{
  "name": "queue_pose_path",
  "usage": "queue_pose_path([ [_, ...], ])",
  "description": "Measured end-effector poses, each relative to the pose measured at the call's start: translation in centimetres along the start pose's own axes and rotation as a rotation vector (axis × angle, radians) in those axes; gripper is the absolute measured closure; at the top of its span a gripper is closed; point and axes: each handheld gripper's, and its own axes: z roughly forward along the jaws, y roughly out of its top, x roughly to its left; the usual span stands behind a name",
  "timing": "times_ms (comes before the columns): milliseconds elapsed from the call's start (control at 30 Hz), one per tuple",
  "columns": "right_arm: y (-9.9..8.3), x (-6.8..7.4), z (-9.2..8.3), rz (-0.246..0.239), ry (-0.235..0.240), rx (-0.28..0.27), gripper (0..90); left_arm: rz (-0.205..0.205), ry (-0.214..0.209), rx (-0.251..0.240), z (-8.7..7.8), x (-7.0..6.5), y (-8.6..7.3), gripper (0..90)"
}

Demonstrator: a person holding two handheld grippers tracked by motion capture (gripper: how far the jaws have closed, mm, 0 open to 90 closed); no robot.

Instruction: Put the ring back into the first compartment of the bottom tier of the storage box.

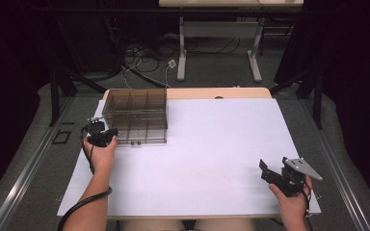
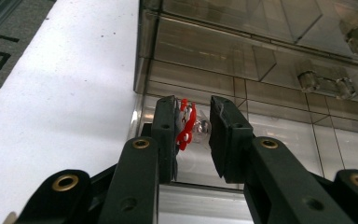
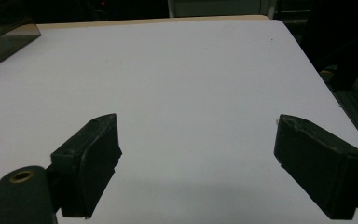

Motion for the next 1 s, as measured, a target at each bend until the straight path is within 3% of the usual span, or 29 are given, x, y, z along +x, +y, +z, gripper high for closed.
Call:
queue_pose_path([
  [67, -0.1, 0.0, 0.3, 0.006, -0.004, -0.042, 13.5, 0.000, 0.000, 0.004, 0.1, -0.1, 0.0, 72.4],
  [100, 0.0, 0.0, 0.1, 0.001, 0.009, -0.008, 13.5, 0.000, -0.001, 0.005, 0.1, -0.1, 0.0, 72.4],
  [200, 0.0, 0.0, 0.0, 0.000, 0.006, -0.001, 13.5, 0.003, -0.006, 0.011, 0.2, -0.1, 0.0, 71.8],
  [400, 0.0, 0.0, 0.0, -0.005, 0.004, 0.003, 13.4, -0.016, -0.041, -0.013, 0.0, -0.1, 0.1, 61.9],
  [567, 0.0, 0.0, 0.1, 0.003, 0.001, -0.015, 13.5, -0.016, -0.032, -0.023, -0.2, 0.0, 0.1, 57.3],
  [600, -0.1, 0.1, 0.3, 0.008, -0.001, -0.043, 13.5, -0.017, -0.037, -0.022, -0.2, 0.1, 0.1, 56.3],
  [700, 0.0, 0.1, 0.1, 0.010, 0.005, -0.020, 13.5, -0.022, -0.040, -0.026, -0.4, 0.3, 0.1, 53.5],
  [1000, 0.0, 0.0, 0.1, 0.002, 0.010, -0.008, 13.5, 0.012, -0.056, -0.064, -1.1, -0.1, 0.0, 46.4],
])
